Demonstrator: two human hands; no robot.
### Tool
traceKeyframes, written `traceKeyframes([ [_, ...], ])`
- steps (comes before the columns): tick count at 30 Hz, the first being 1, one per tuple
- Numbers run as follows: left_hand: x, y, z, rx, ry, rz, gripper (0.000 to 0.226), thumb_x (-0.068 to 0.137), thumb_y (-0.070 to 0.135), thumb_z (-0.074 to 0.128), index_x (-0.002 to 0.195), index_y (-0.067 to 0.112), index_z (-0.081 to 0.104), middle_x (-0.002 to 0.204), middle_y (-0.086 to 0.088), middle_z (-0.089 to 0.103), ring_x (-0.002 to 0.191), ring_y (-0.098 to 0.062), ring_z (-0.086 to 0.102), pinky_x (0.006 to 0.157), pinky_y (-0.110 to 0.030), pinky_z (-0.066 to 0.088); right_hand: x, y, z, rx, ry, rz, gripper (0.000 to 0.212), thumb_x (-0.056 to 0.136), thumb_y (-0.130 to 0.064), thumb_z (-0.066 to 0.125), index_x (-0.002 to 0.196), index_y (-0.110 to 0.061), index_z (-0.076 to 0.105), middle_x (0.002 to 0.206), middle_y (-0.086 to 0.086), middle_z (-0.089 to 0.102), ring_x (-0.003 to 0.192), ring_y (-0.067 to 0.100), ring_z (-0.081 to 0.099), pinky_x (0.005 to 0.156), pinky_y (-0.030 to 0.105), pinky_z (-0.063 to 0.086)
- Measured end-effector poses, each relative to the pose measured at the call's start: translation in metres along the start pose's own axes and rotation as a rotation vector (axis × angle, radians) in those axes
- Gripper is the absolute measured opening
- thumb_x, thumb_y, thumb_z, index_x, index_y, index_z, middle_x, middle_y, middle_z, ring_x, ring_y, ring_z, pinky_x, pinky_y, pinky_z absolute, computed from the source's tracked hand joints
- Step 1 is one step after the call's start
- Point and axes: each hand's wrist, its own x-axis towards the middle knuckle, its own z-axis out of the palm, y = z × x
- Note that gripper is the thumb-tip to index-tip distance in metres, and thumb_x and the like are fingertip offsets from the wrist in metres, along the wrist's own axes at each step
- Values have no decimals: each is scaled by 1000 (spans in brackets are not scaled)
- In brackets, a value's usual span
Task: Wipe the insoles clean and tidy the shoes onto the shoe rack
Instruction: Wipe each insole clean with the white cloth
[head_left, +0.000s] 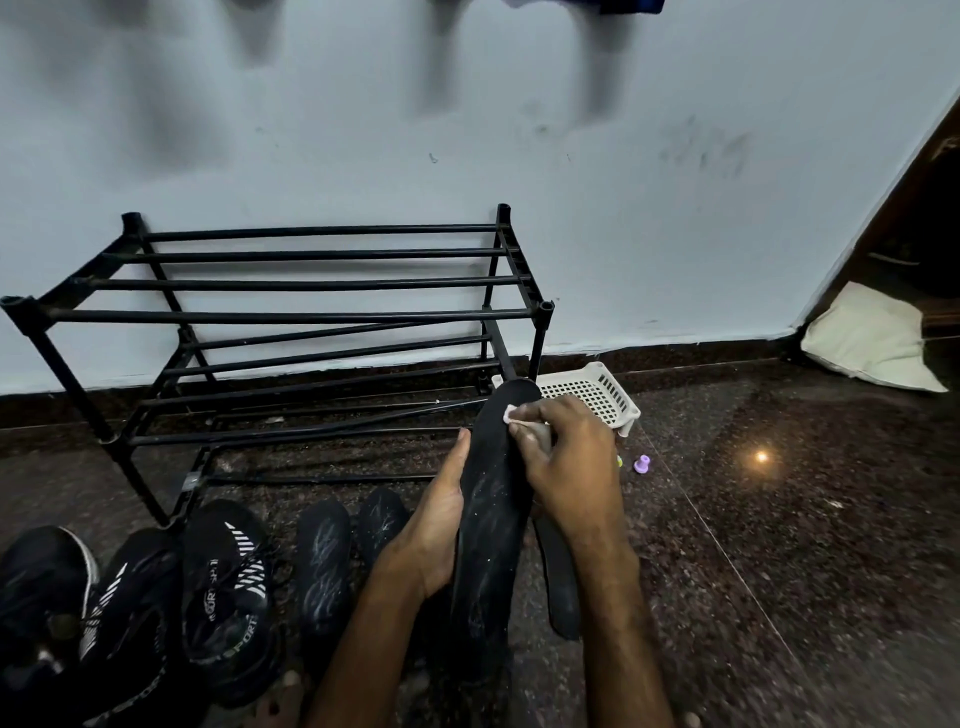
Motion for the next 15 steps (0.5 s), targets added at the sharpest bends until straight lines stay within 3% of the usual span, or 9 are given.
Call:
traceKeyframes([
  [2, -1, 2, 0, -38, -1, 15, 61, 98, 57, 39, 112, 8, 72, 109, -15, 66, 98, -22, 63, 92, -35, 47, -2, -5, 3, 74, -146, -73, 15, 81, -24, 77, 95, -29, 75, 95, -16, 66, 88, -3, 61, 94, 43, 51],
  [4, -1, 5, -3, -57, -16, 32, 63, 97, 59, 38, 109, 7, 72, 107, -15, 63, 95, -23, 61, 85, -36, 50, -4, -2, 3, 59, -250, -70, 16, 79, -34, 76, 94, -36, 72, 92, -20, 65, 88, -4, 62, 96, 52, 47],
  [7, 0, 8, -4, -2, -36, 44, 70, 96, 62, 36, 112, 4, 71, 92, -19, 68, 71, -28, 67, 60, -39, 57, -2, 13, 0, -61, -112, 15, 15, 81, -29, 76, 95, -33, 72, 95, -19, 65, 90, -1, 61, 100, 56, 45],
  [10, -2, 9, 4, 9, -17, 41, 68, 97, 61, 35, 111, 5, 72, 94, -18, 71, 75, -26, 70, 67, -39, 58, 0, 3, 1, -39, -6, -28, 16, 83, -22, 75, 98, -26, 74, 97, -14, 65, 90, 2, 61, 99, 51, 47],
  [12, -4, 9, 4, 7, 4, 42, 66, 97, 60, 36, 108, 8, 75, 106, -17, 71, 91, -25, 70, 84, -38, 53, -2, -10, 2, 46, -137, -81, 15, 83, -25, 75, 98, -27, 75, 96, -15, 65, 90, -2, 60, 95, 41, 48],
  [13, -5, 9, 4, 8, 13, 38, 67, 97, 61, 36, 107, 8, 75, 107, -18, 70, 92, -26, 69, 85, -39, 52, -3, -11, 1, 64, -224, -68, 13, 82, -27, 76, 96, -28, 75, 94, -17, 64, 88, -4, 60, 92, 36, 49],
  [15, -7, 11, 2, 40, 0, 40, 73, 97, 63, 32, 105, 5, 75, 95, -19, 69, 77, -27, 68, 69, -39, 56, -5, -7, -9, -20, -343, 36, 11, 80, -30, 78, 91, -32, 74, 91, -19, 65, 86, -5, 59, 92, 36, 50],
])
